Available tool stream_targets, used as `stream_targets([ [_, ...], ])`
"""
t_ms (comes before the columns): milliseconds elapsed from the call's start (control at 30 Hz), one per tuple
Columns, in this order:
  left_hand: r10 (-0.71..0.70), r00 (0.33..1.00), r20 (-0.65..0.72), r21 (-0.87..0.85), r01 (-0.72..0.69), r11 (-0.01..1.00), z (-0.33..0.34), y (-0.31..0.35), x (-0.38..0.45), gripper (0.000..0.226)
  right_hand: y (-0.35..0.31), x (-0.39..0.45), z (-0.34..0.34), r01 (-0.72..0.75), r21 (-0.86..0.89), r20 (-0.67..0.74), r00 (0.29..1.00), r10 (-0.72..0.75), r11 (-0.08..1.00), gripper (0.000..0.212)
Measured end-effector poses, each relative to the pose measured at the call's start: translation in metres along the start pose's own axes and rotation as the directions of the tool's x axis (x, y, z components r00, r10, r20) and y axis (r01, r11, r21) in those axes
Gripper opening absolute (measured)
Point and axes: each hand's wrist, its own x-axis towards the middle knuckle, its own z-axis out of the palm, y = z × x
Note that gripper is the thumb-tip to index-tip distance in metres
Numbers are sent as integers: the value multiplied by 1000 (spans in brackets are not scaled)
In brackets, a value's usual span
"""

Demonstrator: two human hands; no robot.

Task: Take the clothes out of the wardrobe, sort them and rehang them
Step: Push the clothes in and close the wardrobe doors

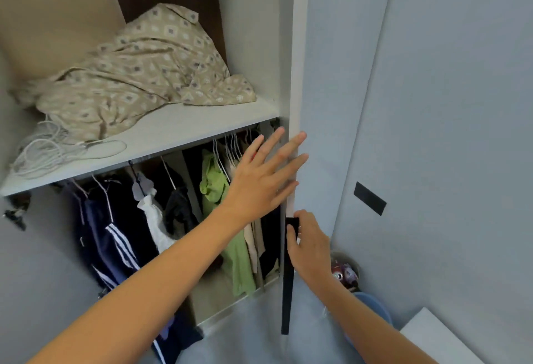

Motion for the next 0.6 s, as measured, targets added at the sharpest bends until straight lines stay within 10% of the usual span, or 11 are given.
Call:
stream_targets([
  [600,-297,951,88,296,260,919,-28,-178,-97,67,-121,97,167,201,4,370,910,-189,980,18],
])
